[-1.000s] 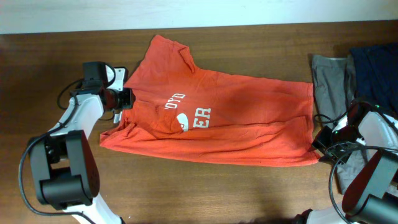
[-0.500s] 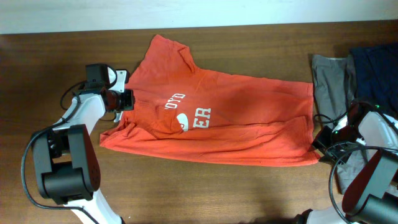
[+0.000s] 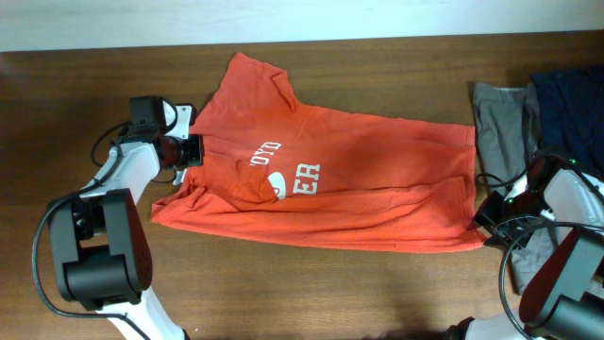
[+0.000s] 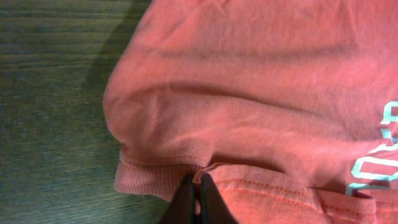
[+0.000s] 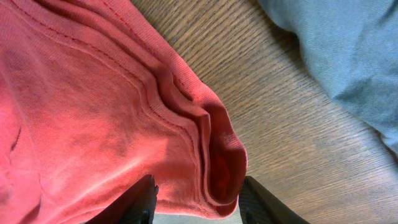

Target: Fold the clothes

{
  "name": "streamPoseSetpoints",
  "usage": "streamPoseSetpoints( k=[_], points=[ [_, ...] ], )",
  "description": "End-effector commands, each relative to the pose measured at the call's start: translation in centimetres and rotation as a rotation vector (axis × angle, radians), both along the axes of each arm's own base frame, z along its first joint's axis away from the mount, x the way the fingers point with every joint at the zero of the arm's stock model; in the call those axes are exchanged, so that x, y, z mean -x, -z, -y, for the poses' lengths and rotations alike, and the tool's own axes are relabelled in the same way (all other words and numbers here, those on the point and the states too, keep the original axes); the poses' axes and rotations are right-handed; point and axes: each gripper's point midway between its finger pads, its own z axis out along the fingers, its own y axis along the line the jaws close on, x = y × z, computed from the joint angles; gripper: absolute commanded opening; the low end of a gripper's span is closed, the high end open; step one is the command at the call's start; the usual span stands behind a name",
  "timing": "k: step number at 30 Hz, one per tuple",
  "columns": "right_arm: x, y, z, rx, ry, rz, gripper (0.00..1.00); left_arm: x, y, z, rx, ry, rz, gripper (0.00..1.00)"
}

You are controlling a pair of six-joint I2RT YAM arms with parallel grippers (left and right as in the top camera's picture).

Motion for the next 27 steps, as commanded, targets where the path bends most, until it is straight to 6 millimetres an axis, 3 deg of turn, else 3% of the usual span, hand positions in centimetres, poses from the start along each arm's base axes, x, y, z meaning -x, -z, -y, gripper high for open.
streamPoseSetpoints(
  k=[1, 5, 10, 13, 23, 27],
  points=[
    [-0.5, -0.7, 0.4, 0.009, -0.001, 0.032, 0.48, -0.7, -0.5, 0.2, 0.014, 0.011, 0.020, 0.00],
    [-0.5, -0.7, 0.3, 0.008, -0.001, 0.029, 0.48, -1.2, -1.8, 0.1, 0.011, 0.010, 0.045, 0.00],
    [-0.5, -0.7, 0.3, 0.008, -0.001, 0.029, 0.48, -2.3, -5.4, 0.0, 0.002, 0.011, 0.129, 0.00],
    [-0.5, -0.7, 0.3, 0.008, -0.001, 0.030, 0.48, -2.4, -6.5, 0.0, 0.000, 0.011, 0.151, 0.00],
    [-0.5, -0.7, 0.3, 0.008, -0.001, 0.030, 0.48, -1.5, -5.9, 0.0, -0.007, 0.022, 0.111, 0.00],
    [-0.5, -0.7, 0.3, 0.008, -0.001, 0.029, 0.48, -1.5, -5.9, 0.0, -0.007, 0.022, 0.111, 0.06]
  ],
)
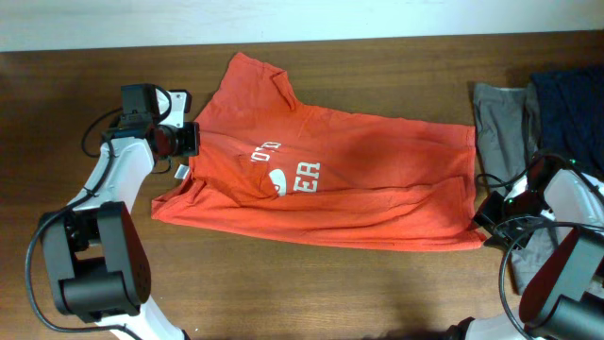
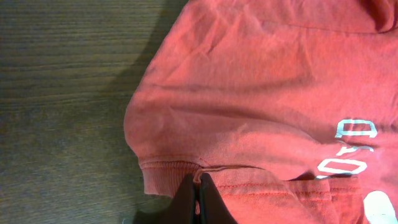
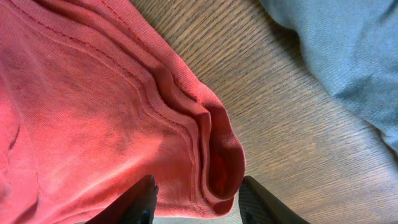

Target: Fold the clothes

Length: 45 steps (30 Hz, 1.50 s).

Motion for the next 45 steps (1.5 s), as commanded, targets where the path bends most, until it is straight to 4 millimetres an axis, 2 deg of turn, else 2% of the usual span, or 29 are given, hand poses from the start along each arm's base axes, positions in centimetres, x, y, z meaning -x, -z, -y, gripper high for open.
streamPoseSetpoints(
  k=[1, 3, 7, 8, 9, 12, 13, 15, 18, 23, 27, 33, 34, 38, 39, 42, 45],
  points=[
    [-0.5, -0.7, 0.4, 0.010, -0.001, 0.033, 0.48, -0.5, -1.7, 0.1, -0.003, 0.017, 0.045, 0.07],
    [-0.5, -0.7, 0.4, 0.010, -0.001, 0.033, 0.48, -0.5, -1.7, 0.1, -0.003, 0.017, 0.045, 0.10],
    [-0.6, -0.7, 0.4, 0.010, -0.001, 0.033, 0.48, -0.5, -1.7, 0.1, -0.003, 0.017, 0.044, 0.10],
    [-0.5, -0.7, 0.4, 0.010, -0.001, 0.033, 0.48, -0.5, -1.7, 0.1, -0.003, 0.017, 0.044, 0.09],
    [-0.6, -0.7, 0.4, 0.010, -0.001, 0.033, 0.48, -0.5, -1.7, 0.1, -0.003, 0.017, 0.044, 0.02],
    [-0.6, -0.7, 0.4, 0.010, -0.001, 0.033, 0.48, -0.5, -1.7, 0.1, -0.003, 0.018, 0.043, 0.00],
    [-0.6, -0.7, 0.4, 0.010, -0.001, 0.033, 0.48, -0.5, -1.6, 0.0, -0.006, 0.015, 0.042, 0.02],
    [-0.6, -0.7, 0.4, 0.010, -0.001, 0.033, 0.48, -0.5, -1.5, 0.0, -0.008, 0.014, 0.039, 0.18],
    [-0.6, -0.7, 0.4, 0.010, -0.001, 0.033, 0.48, -0.4, -0.8, 0.0, -0.009, 0.017, 0.025, 0.30],
    [-0.6, -0.7, 0.4, 0.010, -0.001, 0.033, 0.48, -0.5, 0.7, 0.0, -0.005, 0.018, 0.000, 0.31],
    [-0.5, -0.7, 0.4, 0.010, -0.001, 0.033, 0.48, -0.4, 1.9, 0.1, 0.002, 0.020, -0.026, 0.29],
    [-0.6, -0.7, 0.4, 0.010, -0.001, 0.033, 0.48, -0.6, 2.0, 0.0, -0.001, 0.020, -0.016, 0.29],
    [-0.6, -0.7, 0.4, 0.010, -0.001, 0.033, 0.48, -0.7, 1.9, 0.0, -0.001, 0.020, -0.013, 0.26],
    [-0.5, -0.7, 0.4, 0.010, -0.001, 0.033, 0.48, -0.8, 1.8, 0.1, 0.002, 0.021, -0.007, 0.00],
    [-0.5, -0.7, 0.4, 0.009, -0.001, 0.032, 0.48, -0.8, 1.8, 0.1, 0.002, 0.022, -0.006, 0.00],
    [-0.5, -0.7, 0.4, 0.009, -0.001, 0.032, 0.48, -1.0, 0.6, 0.4, 0.022, 0.033, 0.010, 0.00],
    [-0.5, -0.7, 0.4, 0.009, -0.001, 0.031, 0.48, -1.6, -2.2, 0.4, 0.018, 0.034, 0.053, 0.00]
  ],
)
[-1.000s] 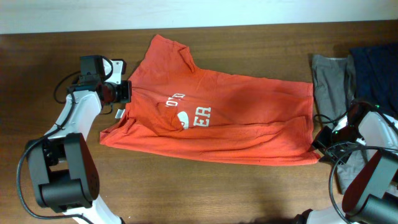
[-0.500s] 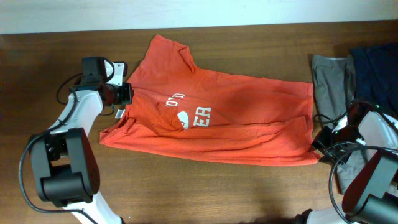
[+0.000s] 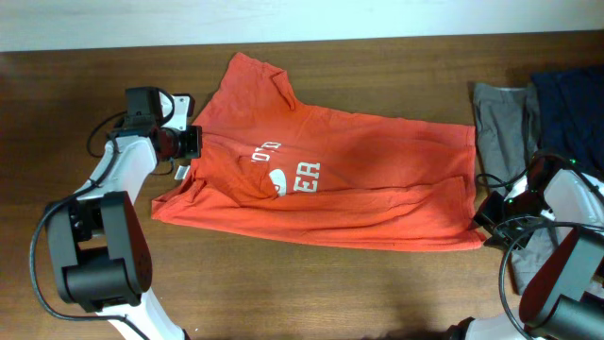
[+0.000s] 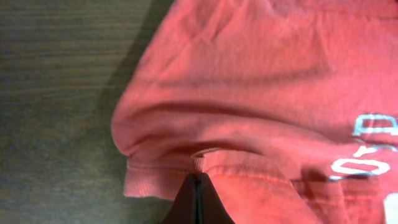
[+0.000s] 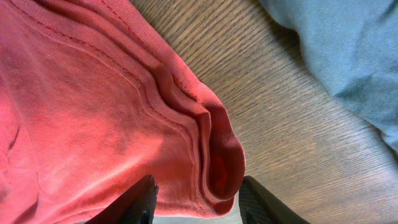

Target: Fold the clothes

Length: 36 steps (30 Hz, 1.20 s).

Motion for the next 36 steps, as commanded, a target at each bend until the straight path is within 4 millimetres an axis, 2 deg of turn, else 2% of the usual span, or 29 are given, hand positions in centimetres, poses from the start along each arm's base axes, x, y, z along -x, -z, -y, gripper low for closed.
streamPoseSetpoints(
  k=[1, 5, 7, 12, 15, 25, 36],
  points=[
    [-0.5, -0.7, 0.4, 0.009, -0.001, 0.032, 0.48, -1.8, -5.2, 0.2, 0.008, 0.019, 0.112, 0.00],
    [-0.6, -0.7, 0.4, 0.010, -0.001, 0.033, 0.48, -2.5, -8.6, 0.1, 0.000, 0.020, 0.180, 0.00],
    [-0.6, -0.7, 0.4, 0.010, -0.001, 0.033, 0.48, -2.5, -8.9, 0.1, 0.000, 0.020, 0.185, 0.00],
    [-0.6, -0.7, 0.4, 0.010, -0.001, 0.034, 0.48, -2.3, -7.8, 0.1, -0.001, 0.017, 0.154, 0.00],
    [-0.6, -0.7, 0.4, 0.010, -0.001, 0.034, 0.48, -2.8, -7.6, -0.1, -0.007, 0.014, 0.168, 0.00],
    [-0.7, -0.7, 0.5, 0.013, -0.001, 0.040, 0.48, -4.9, -8.7, -0.3, 0.007, -0.019, 0.260, 0.00],
    [-0.7, -0.7, 0.5, 0.013, -0.001, 0.039, 0.48, -5.1, -5.5, 0.8, 0.031, -0.007, 0.199, 0.00]
  ],
)
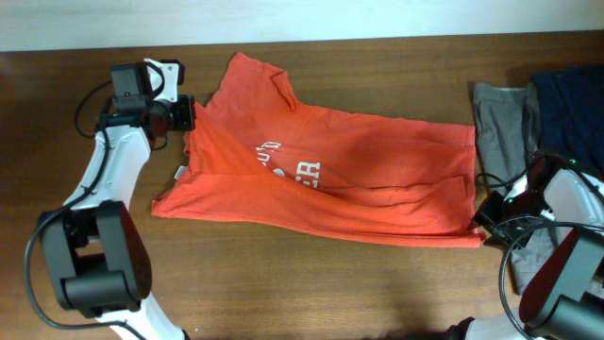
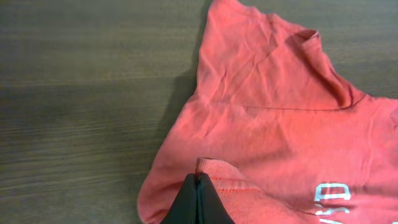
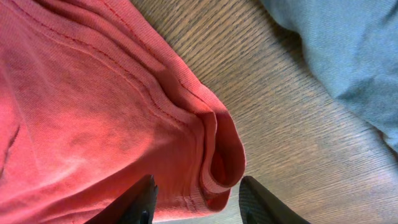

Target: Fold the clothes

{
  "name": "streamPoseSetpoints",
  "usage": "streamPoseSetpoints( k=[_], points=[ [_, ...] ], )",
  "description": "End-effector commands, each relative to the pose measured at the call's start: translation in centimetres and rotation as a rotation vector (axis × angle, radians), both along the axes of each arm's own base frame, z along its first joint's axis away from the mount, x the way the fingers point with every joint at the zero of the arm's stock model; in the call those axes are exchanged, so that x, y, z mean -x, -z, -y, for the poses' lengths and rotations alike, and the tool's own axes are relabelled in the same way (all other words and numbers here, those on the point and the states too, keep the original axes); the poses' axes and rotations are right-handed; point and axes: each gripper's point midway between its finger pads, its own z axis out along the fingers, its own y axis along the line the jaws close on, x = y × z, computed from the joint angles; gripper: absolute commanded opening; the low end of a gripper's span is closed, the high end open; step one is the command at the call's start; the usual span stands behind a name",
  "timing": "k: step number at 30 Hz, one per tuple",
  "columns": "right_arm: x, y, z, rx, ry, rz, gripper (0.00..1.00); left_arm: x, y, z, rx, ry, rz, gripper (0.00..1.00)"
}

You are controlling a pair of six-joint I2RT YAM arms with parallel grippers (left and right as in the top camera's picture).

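An orange T-shirt (image 1: 330, 170) with white lettering lies spread across the wooden table (image 1: 283, 283). My left gripper (image 1: 182, 115) is shut on a stitched fold of the shirt (image 2: 205, 168) at its far left edge, lifting it. At the shirt's lower right corner my right gripper (image 1: 491, 212) stands open, its fingers (image 3: 140, 196) either side of the rolled hem (image 3: 217, 155), not closed on it.
A grey garment (image 1: 495, 118) and a dark blue one (image 1: 571, 94) lie at the right end of the table, close to the right arm. The grey cloth (image 3: 336, 43) also shows in the right wrist view. A small white tag (image 1: 178, 171) lies beside the shirt's left edge.
My left gripper has moved toward the far edge of the table with the shirt's fold in it, drawing the left edge up and back. The right gripper has stayed put.
The left gripper was shut on the shirt's left edge at every earlier moment, shifting slightly back and forth near the collar. Now it holds that fold farther back. The right gripper stayed open around the lower right hem throughout.
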Motion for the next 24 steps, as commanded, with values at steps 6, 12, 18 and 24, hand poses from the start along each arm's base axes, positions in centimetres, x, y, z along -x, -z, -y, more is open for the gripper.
streamPoseSetpoints(
  k=[6, 12, 18, 24],
  points=[
    [-0.6, -0.7, 0.5, 0.016, 0.001, 0.034, 0.48, -0.5, 0.8, 0.0, 0.016, -0.010, -0.014, 0.52],
    [-1.4, -0.8, 0.3, -0.002, 0.005, 0.072, 0.52, 0.4, 1.2, -1.2, 0.023, -0.035, -0.066, 0.62],
    [-5.8, -2.7, -3.0, -0.210, -0.189, 0.391, 0.50, 2.3, 2.4, -0.8, 0.044, -0.027, -0.158, 0.81],
    [-8.8, -5.9, -2.9, -0.209, -0.288, 0.537, 0.49, 2.5, -0.8, 2.3, 0.182, 0.082, -0.165, 0.70]
  ],
)
